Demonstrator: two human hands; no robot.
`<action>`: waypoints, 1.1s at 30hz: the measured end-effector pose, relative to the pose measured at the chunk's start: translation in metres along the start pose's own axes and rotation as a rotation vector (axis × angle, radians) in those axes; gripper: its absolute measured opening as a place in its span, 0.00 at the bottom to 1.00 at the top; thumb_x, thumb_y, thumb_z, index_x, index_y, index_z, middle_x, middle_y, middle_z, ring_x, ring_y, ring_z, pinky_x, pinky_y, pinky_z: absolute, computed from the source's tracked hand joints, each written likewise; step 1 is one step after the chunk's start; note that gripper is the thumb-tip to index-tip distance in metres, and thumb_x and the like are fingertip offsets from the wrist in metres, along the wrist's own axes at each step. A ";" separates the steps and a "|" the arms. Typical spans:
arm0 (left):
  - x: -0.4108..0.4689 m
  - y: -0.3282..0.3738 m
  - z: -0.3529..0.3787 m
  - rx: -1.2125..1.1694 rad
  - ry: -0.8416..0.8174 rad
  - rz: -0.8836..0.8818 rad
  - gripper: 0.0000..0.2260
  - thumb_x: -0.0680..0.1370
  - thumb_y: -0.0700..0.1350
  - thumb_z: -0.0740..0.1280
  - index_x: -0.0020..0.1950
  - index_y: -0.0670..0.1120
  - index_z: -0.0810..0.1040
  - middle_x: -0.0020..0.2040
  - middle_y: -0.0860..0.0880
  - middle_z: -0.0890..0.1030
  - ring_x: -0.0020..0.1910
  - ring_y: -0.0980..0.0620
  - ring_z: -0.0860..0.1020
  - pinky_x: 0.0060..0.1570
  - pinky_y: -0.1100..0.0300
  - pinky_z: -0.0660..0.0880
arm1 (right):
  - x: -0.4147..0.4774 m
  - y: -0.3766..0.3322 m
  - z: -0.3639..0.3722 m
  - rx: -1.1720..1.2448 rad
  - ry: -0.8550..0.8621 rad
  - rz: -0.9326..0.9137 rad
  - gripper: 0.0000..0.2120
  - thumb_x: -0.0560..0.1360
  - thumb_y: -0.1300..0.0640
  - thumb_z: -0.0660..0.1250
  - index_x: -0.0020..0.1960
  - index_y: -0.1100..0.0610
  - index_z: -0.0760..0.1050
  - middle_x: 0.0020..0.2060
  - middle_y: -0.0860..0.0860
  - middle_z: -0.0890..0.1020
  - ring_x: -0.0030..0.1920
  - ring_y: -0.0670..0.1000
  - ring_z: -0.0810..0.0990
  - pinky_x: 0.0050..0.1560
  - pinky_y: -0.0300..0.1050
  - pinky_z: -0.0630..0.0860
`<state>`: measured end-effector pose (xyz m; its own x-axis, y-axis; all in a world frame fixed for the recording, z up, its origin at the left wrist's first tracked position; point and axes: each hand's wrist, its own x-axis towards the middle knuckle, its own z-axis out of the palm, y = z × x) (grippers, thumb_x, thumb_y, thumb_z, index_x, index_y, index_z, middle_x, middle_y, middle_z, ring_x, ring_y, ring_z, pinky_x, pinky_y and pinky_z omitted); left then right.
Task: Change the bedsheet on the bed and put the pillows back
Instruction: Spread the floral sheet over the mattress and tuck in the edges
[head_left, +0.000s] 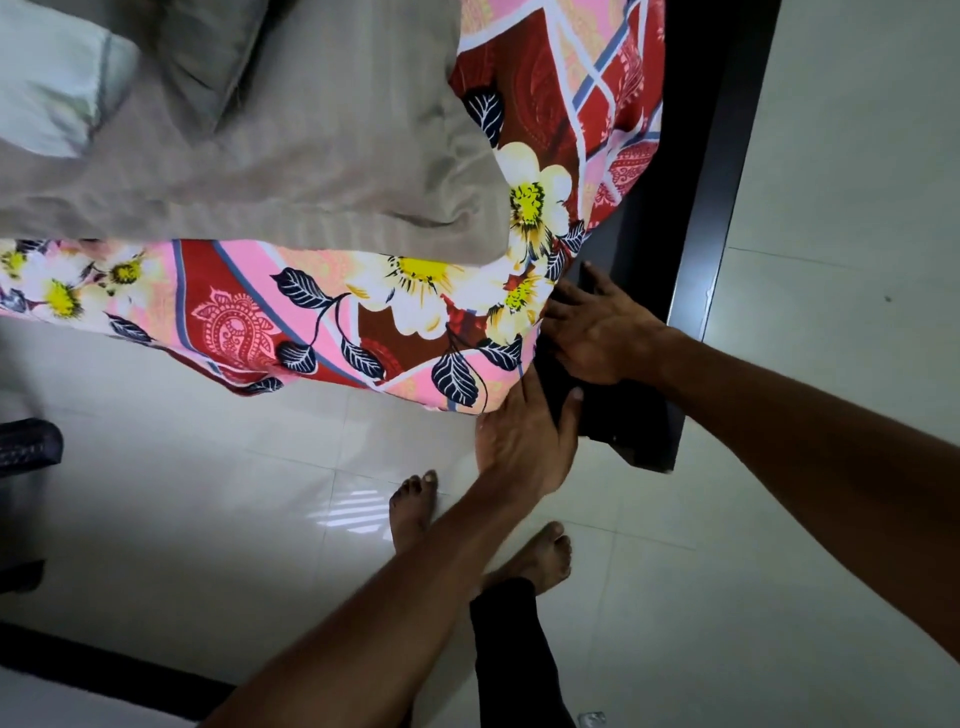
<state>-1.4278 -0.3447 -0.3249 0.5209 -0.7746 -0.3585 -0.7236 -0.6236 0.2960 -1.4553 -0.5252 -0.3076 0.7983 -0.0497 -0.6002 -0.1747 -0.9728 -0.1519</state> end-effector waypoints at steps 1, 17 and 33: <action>-0.001 -0.001 0.000 0.019 -0.003 0.005 0.34 0.82 0.63 0.49 0.81 0.41 0.53 0.80 0.42 0.58 0.80 0.43 0.55 0.77 0.49 0.58 | -0.004 0.000 0.002 -0.011 -0.005 0.024 0.31 0.79 0.41 0.41 0.80 0.47 0.58 0.82 0.48 0.51 0.81 0.54 0.43 0.76 0.70 0.44; -0.076 -0.071 -0.064 -0.903 -0.056 -0.452 0.12 0.74 0.55 0.67 0.55 0.55 0.82 0.51 0.53 0.85 0.52 0.51 0.83 0.57 0.51 0.79 | -0.003 -0.033 0.022 0.074 0.020 0.018 0.36 0.75 0.41 0.40 0.78 0.50 0.64 0.78 0.50 0.66 0.81 0.58 0.53 0.76 0.70 0.46; 0.003 -0.036 -0.119 -2.124 -0.029 -1.247 0.42 0.71 0.76 0.54 0.69 0.44 0.73 0.65 0.40 0.77 0.63 0.40 0.76 0.59 0.43 0.75 | -0.067 -0.089 0.036 0.332 0.111 0.159 0.28 0.83 0.51 0.53 0.81 0.54 0.55 0.80 0.52 0.58 0.81 0.56 0.54 0.79 0.58 0.54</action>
<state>-1.3462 -0.3375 -0.2312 0.1452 -0.1520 -0.9777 0.9784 0.1690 0.1191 -1.5141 -0.4268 -0.2825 0.8003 -0.2362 -0.5511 -0.4645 -0.8255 -0.3207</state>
